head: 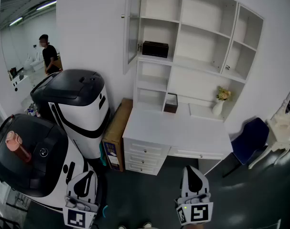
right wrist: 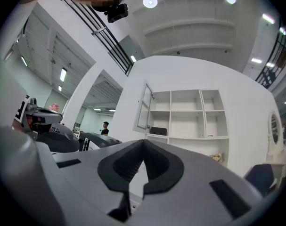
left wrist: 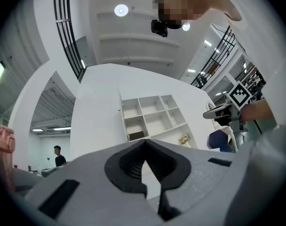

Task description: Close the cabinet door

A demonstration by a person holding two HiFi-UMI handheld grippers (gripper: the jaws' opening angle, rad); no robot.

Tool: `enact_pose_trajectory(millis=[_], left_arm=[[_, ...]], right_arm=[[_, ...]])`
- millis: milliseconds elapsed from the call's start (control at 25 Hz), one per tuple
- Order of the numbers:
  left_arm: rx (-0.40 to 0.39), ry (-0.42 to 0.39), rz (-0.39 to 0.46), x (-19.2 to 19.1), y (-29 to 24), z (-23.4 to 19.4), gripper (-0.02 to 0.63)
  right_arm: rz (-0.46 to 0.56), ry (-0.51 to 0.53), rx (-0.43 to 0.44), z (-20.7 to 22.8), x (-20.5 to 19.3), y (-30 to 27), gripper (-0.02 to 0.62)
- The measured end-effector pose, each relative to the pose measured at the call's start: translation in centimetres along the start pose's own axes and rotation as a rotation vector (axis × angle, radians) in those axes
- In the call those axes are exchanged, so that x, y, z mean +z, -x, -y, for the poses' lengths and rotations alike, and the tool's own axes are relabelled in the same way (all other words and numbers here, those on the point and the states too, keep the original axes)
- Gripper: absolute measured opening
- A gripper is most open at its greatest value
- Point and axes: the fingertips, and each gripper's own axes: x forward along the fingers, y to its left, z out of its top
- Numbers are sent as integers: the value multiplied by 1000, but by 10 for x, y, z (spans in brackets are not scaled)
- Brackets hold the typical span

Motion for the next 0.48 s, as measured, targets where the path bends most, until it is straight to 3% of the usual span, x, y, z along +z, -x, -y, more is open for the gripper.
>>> enact_pose_trajectory(millis=[200,360,480], left_arm=[[4,-6,-6,1,3,0,5],[4,-10,-9,2,3,6,5],[11,-6,-17,0,4,10,5]], right_arm=[[2,-11,4,-1,-1,4,-2],[29,-96,7,6,-1,9,-2],[30,-104,13,11,-4,11,-2]])
